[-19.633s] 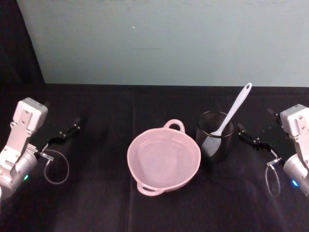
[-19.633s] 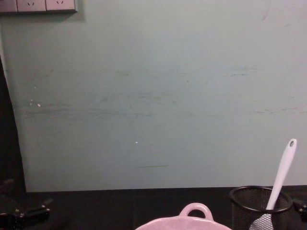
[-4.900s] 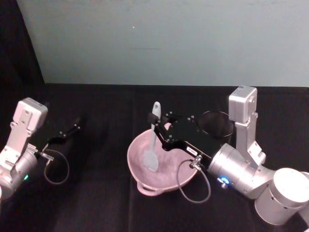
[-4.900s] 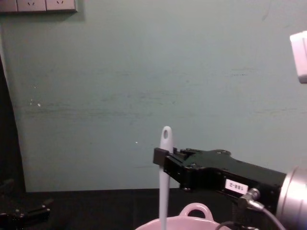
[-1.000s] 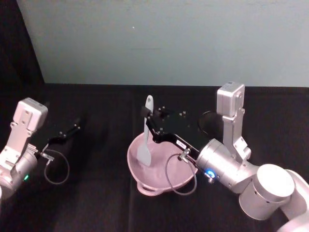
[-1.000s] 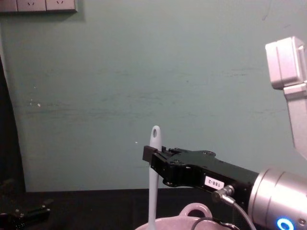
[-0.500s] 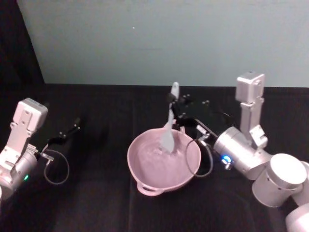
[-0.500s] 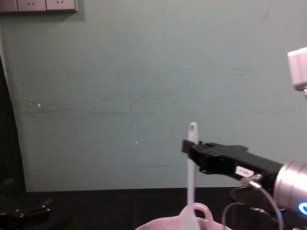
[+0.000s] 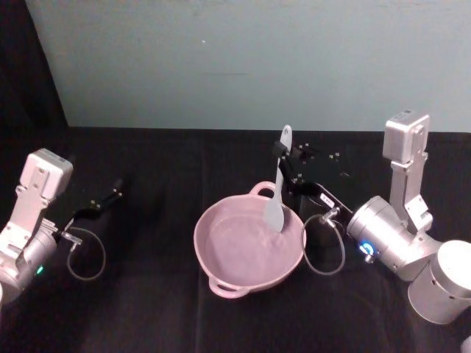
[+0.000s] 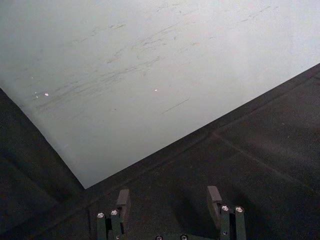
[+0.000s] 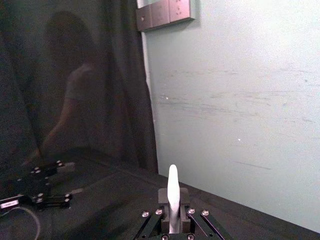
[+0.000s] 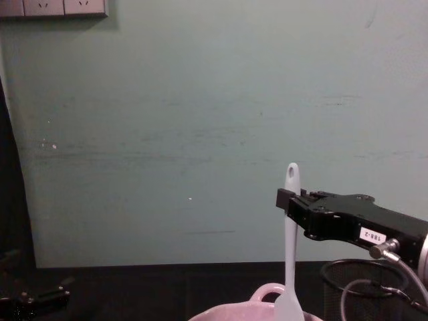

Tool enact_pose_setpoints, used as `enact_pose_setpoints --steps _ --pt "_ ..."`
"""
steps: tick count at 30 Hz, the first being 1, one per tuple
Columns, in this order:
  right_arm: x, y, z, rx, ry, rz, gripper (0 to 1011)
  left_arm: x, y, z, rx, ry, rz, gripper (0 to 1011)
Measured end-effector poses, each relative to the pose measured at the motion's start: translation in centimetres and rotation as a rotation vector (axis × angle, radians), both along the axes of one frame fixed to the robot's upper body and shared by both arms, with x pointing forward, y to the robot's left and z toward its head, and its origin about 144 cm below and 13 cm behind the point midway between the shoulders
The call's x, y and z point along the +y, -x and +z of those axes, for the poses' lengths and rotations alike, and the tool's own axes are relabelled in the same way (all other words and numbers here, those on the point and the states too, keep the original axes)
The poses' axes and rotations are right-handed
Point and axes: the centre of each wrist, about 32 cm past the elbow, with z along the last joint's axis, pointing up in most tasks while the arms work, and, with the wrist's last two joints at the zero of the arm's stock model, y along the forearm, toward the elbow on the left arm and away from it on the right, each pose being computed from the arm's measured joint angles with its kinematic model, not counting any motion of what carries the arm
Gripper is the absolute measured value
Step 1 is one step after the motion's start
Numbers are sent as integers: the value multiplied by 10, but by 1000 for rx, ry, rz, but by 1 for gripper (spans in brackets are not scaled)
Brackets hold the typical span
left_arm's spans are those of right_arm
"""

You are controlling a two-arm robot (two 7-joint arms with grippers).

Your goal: Use the one hand to pick up the spoon and stir the clear water in the bowl.

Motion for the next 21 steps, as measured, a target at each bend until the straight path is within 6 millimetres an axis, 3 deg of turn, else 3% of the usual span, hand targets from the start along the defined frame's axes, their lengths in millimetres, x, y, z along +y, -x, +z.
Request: enact_pose_setpoints --steps 7,14,21 --pt "9 13 1 7 14 53 119 0 0 0 0 0 0 1005" --pt "34 27 1 10 17 163 119 0 0 0 0 0 0 1005" --pt "41 27 10 -14 -2 187 119 0 0 0 0 0 0 1005"
